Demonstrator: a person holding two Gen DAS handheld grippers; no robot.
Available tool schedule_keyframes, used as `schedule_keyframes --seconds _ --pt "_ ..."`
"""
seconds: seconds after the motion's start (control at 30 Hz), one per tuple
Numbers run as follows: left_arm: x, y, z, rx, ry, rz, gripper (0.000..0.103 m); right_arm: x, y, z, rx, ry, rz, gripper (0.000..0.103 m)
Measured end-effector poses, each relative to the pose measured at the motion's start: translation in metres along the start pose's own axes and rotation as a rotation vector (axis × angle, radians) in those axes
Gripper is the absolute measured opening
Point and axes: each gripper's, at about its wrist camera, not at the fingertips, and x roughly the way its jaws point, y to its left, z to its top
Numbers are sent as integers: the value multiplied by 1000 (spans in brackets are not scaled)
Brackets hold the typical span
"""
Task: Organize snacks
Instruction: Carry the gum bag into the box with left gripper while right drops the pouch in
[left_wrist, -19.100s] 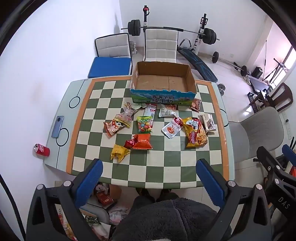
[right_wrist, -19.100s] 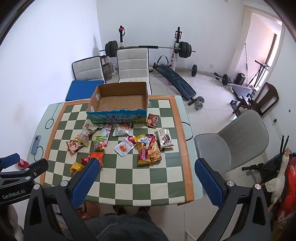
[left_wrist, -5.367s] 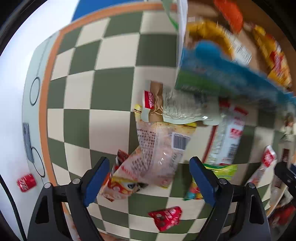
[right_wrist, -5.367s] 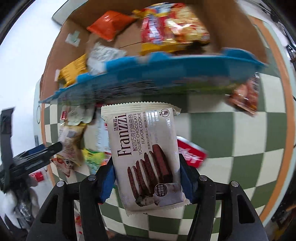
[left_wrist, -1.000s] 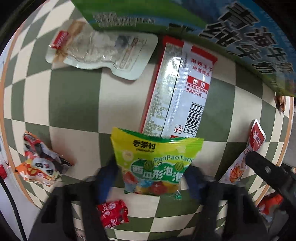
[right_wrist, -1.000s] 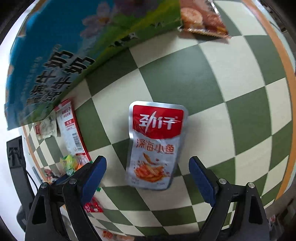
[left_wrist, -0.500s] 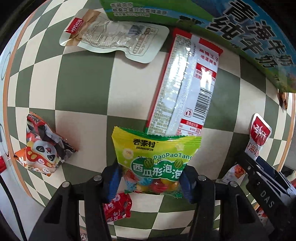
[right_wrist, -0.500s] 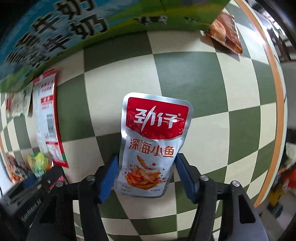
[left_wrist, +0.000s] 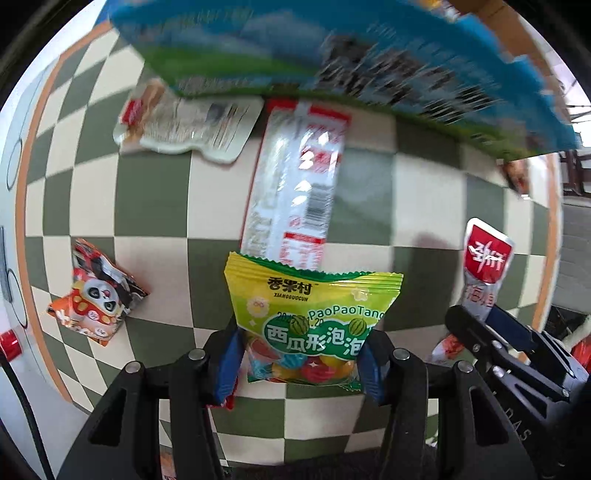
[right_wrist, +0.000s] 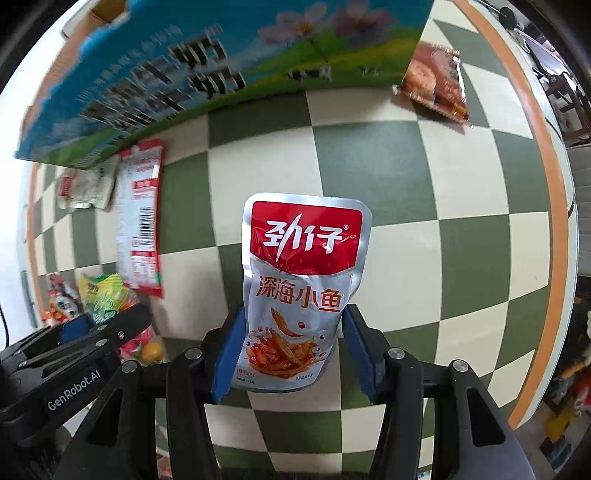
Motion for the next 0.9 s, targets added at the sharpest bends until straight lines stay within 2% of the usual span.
schedule_keyframes --seconds 0.23,0.4,0.53,0.7,0.9 --pt "-75 -16 6 54 -97 -87 51 -71 -18 2 -28 -87 112 56" --pt "-134 -27 52 114 -152 -154 51 -136 -24 24 -53 -180 172 56" --pt "-159 -35 92 118 -203 -133 51 -180 -20 58 -77 -278 171 56" --pt "-156 -46 144 126 -154 -138 51 -195 -14 109 -89 -332 131 56" --pt "-127 -54 191 112 -78 -121 51 -178 -9 161 -79 -306 92 56"
